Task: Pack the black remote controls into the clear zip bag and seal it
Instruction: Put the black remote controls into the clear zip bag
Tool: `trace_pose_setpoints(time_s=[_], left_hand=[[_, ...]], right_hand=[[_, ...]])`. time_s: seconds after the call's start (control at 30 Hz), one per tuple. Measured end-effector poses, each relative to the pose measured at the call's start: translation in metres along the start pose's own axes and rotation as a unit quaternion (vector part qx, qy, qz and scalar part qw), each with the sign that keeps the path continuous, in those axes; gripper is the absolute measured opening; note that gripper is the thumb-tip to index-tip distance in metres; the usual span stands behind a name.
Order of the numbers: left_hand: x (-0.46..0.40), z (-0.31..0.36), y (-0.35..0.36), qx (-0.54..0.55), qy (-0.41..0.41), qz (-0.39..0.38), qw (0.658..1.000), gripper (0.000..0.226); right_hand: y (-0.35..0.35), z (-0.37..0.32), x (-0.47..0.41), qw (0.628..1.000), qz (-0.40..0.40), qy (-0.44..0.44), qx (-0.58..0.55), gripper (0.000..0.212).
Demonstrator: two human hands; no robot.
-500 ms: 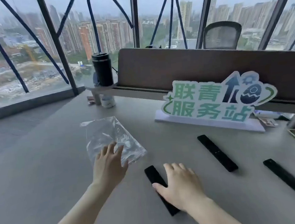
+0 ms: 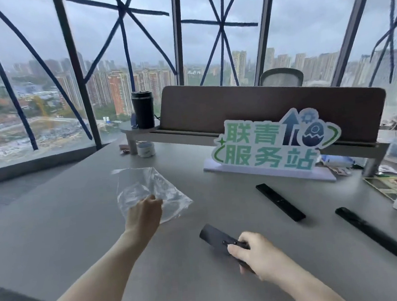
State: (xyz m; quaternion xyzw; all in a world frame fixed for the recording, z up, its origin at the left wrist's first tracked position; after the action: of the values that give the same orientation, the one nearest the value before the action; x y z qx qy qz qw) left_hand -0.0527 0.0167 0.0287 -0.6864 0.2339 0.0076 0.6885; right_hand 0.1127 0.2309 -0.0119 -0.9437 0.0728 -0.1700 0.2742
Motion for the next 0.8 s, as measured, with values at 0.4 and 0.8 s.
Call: trace_pose_setpoints(time_s=[0.4, 0.8], left_hand=[[0.02, 0.107, -0.05, 0.272, 0.082, 0.1, 0.954, 0.015], [0.027, 0.117, -0.018, 0.293, 0.012, 0.032, 0.956, 0.02]], right_hand=[[-0.008, -0.028, -0.042, 0.932, -0.042, 0.018, -0.36, 0.017], [-0.153, 0.08, -0.057, 0.942, 0.292, 0.081, 0.144, 0.047]])
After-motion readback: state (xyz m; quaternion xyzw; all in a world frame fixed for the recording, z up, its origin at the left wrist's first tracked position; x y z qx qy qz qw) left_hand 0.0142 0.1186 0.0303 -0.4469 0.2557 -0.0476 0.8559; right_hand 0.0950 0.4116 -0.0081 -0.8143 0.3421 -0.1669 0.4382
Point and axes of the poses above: each hand's wrist, its own x-axis away from the middle knuckle, its own y-axis out of the palm, z = x × y, the point moved 8 cm from there along -x, towards the middle knuckle, and after that the axes turned 4 degrees about -x, right-handed, at the moved point
